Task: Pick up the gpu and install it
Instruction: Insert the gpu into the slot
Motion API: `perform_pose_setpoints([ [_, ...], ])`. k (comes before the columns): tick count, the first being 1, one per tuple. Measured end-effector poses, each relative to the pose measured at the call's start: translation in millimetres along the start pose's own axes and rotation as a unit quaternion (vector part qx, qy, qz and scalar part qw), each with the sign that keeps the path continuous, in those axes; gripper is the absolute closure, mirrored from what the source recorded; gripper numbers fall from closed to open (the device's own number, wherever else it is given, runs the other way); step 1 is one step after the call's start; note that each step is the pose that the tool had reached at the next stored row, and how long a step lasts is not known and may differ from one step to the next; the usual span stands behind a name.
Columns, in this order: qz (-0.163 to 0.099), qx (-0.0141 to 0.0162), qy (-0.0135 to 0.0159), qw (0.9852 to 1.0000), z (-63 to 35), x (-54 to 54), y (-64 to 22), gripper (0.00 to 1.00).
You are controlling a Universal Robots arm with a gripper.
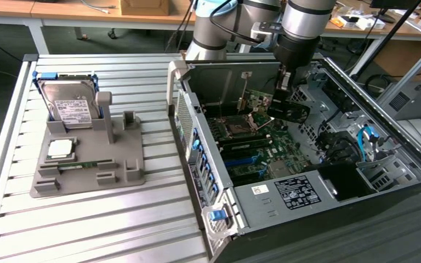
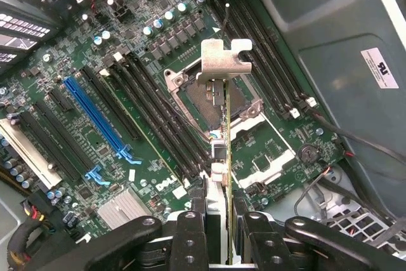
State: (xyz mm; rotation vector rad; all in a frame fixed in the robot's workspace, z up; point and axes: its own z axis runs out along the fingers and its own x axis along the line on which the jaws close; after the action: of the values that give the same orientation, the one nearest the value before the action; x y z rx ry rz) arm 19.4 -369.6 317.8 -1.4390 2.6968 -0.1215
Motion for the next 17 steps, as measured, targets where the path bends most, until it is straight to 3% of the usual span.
perform_pose_setpoints([
  [17, -0.022, -0.0008, -0.0024, 0.9997, 0.0, 0.0, 0.0, 0.73],
])
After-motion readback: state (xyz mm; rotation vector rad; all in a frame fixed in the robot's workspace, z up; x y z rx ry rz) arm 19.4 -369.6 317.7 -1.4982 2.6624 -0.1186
